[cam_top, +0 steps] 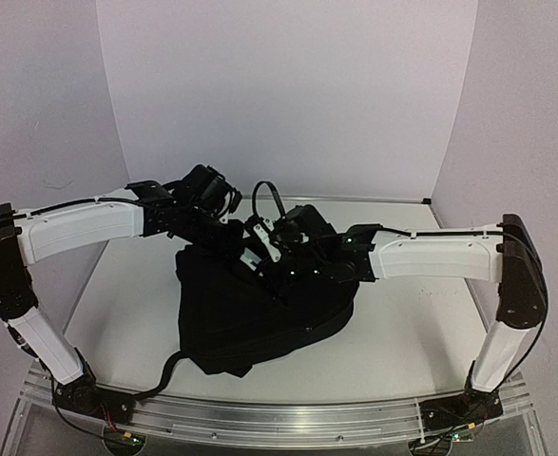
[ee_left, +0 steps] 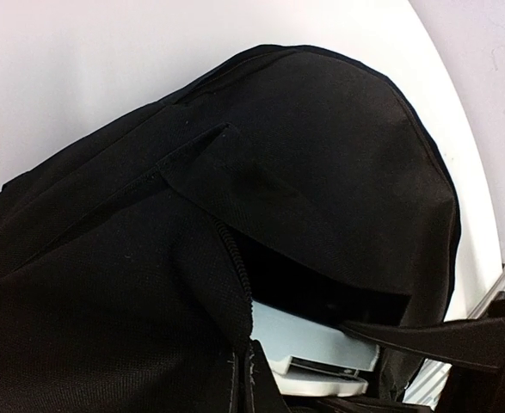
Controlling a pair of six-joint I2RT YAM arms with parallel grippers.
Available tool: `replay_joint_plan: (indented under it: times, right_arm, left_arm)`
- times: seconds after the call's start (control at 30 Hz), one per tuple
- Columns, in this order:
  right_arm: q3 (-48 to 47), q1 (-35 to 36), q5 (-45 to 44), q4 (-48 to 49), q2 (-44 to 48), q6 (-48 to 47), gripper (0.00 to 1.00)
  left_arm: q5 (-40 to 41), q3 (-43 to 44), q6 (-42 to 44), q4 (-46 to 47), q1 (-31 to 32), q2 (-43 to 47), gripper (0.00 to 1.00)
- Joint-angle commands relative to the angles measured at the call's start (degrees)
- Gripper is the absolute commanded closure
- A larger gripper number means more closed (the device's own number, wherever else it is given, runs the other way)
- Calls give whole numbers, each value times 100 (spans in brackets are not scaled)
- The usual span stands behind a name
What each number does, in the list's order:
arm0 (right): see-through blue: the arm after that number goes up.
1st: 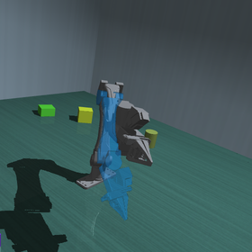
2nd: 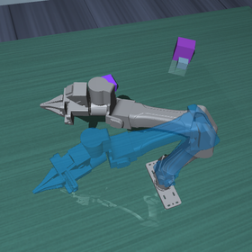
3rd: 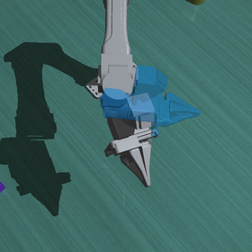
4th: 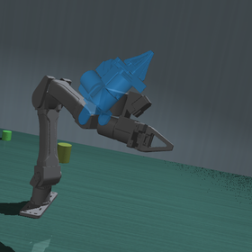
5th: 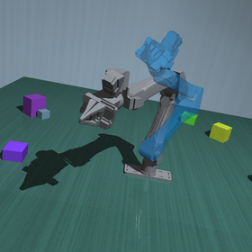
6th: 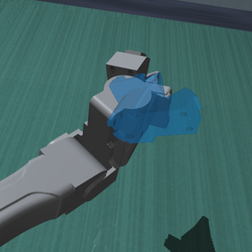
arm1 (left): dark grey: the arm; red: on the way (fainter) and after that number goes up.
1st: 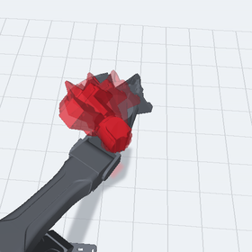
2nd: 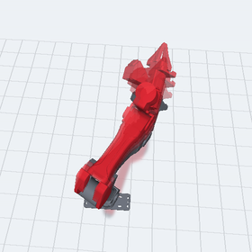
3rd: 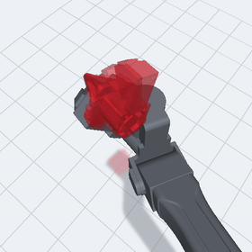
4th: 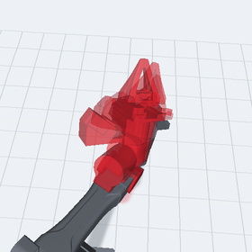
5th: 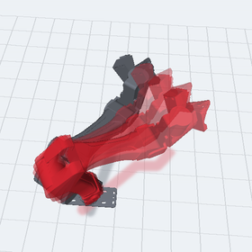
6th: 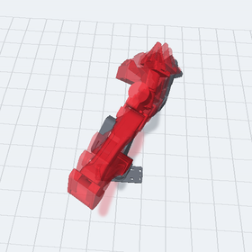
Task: Pack the student bag
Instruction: Place the stationery in the student bag.
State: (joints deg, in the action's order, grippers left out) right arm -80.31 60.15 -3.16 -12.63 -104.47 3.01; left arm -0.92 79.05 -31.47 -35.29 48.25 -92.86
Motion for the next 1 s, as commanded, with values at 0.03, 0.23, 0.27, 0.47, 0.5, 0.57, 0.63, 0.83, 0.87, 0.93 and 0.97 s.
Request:
replay_joint_plan:
  times: [0.03,0.23,0.27,0.47,0.5,0.57,0.63,0.83,0.87,0.93,0.97]
  right_arm:
    - [-32,-44,427,1213,-236,-250,90]
    - [-10,-67,720,1825,-400,-250,83]
    - [-61,-68,818,1843,-454,-255,82]
    - [-248,-70,1002,1672,-701,-187,78]
    - [-242,-69,1060,1611,-692,-172,77]
    - [-233,-74,1255,1463,-659,-152,76]
    - [-388,-74,1487,1111,-701,-187,73]
    - [-809,-60,1401,-150,-902,-508,74]
    - [-762,-61,1358,-180,-852,-520,74]
    - [-627,-64,1380,-140,-669,-529,74]
    - [-562,-65,1414,-16,-590,-452,73]
  left_arm:
    - [-453,93,43,495,-7,251,100]
    - [-584,103,-30,527,-26,175,100]
    - [-585,110,-44,519,-26,165,100]
    - [-140,64,-149,404,-46,329,100]
    - [-68,32,-161,404,-56,385,100]
    - [31,-29,-159,413,-77,511,100]
    - [178,-20,-137,346,-101,597,100]
    - [476,65,-10,167,-154,723,100]
    - [455,63,-2,173,-169,725,100]
    - [331,42,-30,220,-200,713,100]
    - [259,16,-50,272,-206,702,100]
